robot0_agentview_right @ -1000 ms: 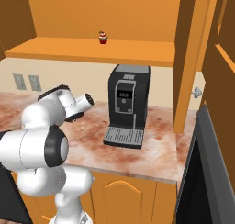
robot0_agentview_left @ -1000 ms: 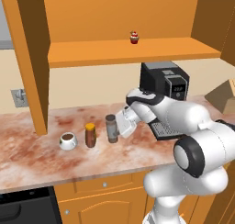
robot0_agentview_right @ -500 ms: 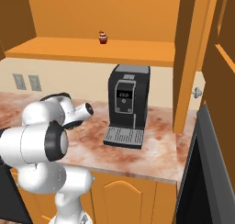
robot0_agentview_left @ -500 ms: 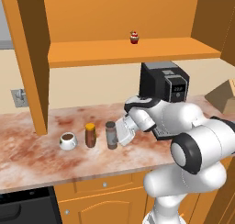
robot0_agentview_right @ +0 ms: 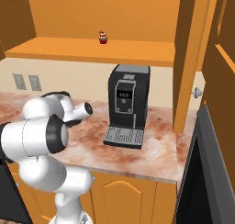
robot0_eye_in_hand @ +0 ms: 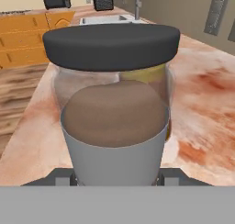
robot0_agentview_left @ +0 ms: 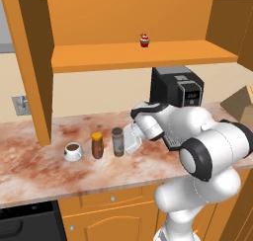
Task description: Pick the cinnamon and honey bottle from the cabinet and place them next to the mug.
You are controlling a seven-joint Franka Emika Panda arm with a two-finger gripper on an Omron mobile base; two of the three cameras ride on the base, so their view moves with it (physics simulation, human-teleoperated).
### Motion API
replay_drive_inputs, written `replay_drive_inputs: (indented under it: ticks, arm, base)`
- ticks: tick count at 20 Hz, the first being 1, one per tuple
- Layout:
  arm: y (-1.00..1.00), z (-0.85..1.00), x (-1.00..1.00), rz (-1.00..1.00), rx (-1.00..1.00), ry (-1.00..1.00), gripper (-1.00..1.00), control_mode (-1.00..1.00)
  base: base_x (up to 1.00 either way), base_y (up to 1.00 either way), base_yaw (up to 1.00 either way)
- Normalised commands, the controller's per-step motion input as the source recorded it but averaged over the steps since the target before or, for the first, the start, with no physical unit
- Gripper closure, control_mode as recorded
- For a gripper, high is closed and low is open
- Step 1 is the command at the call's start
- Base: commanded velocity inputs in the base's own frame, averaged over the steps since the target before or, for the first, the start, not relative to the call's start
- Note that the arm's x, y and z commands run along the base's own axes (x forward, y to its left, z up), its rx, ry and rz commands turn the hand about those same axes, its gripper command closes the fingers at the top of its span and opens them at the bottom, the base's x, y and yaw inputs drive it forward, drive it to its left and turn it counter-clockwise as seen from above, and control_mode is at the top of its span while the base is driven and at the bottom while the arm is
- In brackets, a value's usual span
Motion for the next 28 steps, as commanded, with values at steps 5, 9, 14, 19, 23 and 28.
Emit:
replay_drive_inputs:
  ticks: [5, 9, 14, 19, 23, 28]
  arm:
    - [0.04, 0.0, 0.43, -0.04, 0.04, -0.09, 1.0, -1.0]
    - [0.1, -0.04, 0.31, -0.01, 0.04, -0.06, 1.0, -1.0]
    - [0.22, -0.13, 0.01, 0.0, 0.0, 0.0, 1.0, -1.0]
    - [0.13, -0.09, 0.02, 0.0, 0.06, 0.0, 1.0, -1.0]
    - [0.0, -0.16, 0.0, 0.0, 0.14, 0.0, 1.0, -1.0]
    - [0.0, -0.25, 0.0, 0.0, 0.11, 0.04, 1.0, -1.0]
  base:
    - [0.0, 0.0, 0.0]
    - [0.0, 0.0, 0.0]
    - [0.0, 0.0, 0.0]
    - [0.0, 0.0, 0.0]
    - [0.0, 0.0, 0.0]
    - [0.0, 0.0, 0.0]
